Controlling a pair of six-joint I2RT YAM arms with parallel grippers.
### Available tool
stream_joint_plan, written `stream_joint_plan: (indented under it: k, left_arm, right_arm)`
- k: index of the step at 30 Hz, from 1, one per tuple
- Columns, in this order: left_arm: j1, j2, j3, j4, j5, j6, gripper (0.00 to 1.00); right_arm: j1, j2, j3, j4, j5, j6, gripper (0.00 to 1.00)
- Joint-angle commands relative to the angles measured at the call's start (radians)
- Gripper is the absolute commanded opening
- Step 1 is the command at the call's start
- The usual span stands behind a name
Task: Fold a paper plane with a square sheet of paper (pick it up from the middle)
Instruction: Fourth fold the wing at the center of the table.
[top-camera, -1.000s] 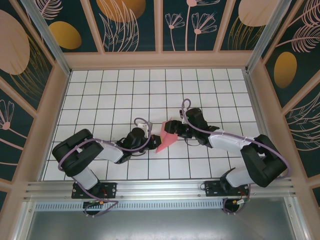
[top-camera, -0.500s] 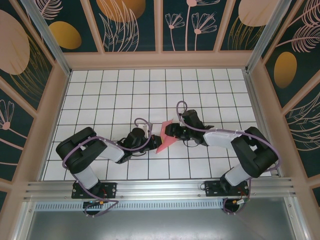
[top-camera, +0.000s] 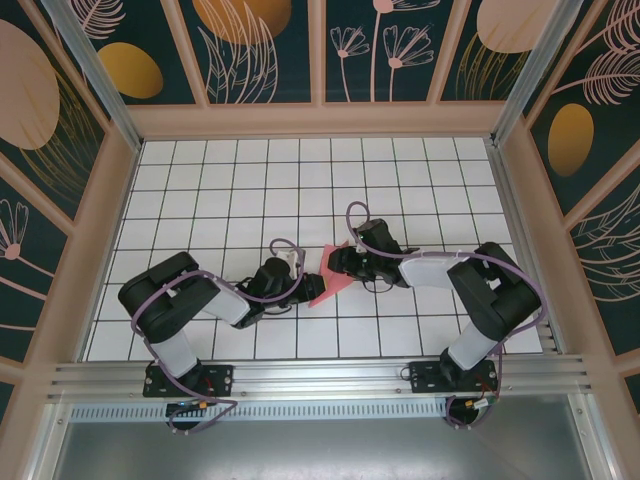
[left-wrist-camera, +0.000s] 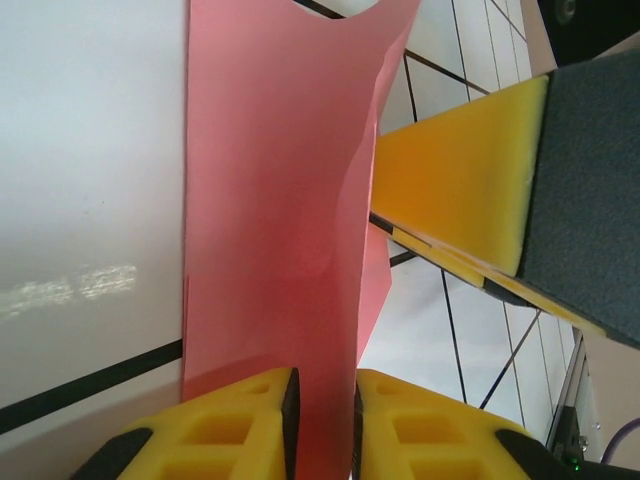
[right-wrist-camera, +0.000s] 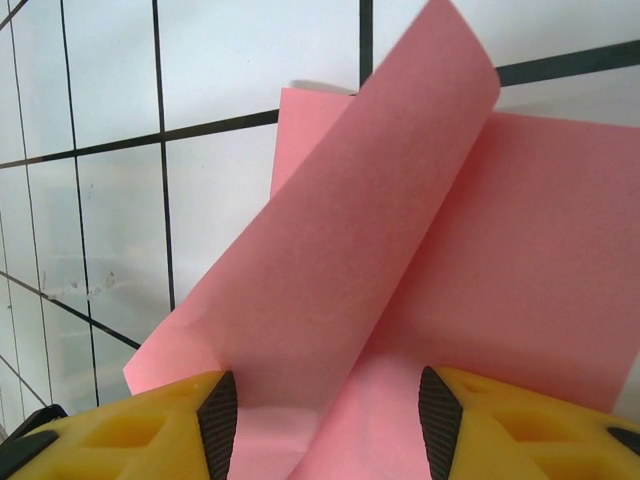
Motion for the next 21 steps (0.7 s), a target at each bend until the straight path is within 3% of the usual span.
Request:
stream_joint_plan:
  k: [1,5,12,21]
  left_arm:
    - [0.008,0.009,-0.017,0.043,-0.003,0.008,0.28]
    - [0.008,-0.011,-0.045,0.099,-0.011,0.035,0.35]
    - [0.008,-0.066,-0.092,0.153,-0.034,0.121,0.39]
    - [0.008,-0.084,-0.084,0.074,-0.062,0.183,0.35]
  right_arm:
    - [0.007,0.019,0.022,-0.022,0.034,0.021,0.54]
    - [0.007,0.034,0.027,-0.047,0.051,0.032,0.54]
    - [0.005,0.057,0.044,-0.09,0.071,0.056,0.54]
    - [-0.001,0.078,0.066,-0.139,0.077,0.082,0.54]
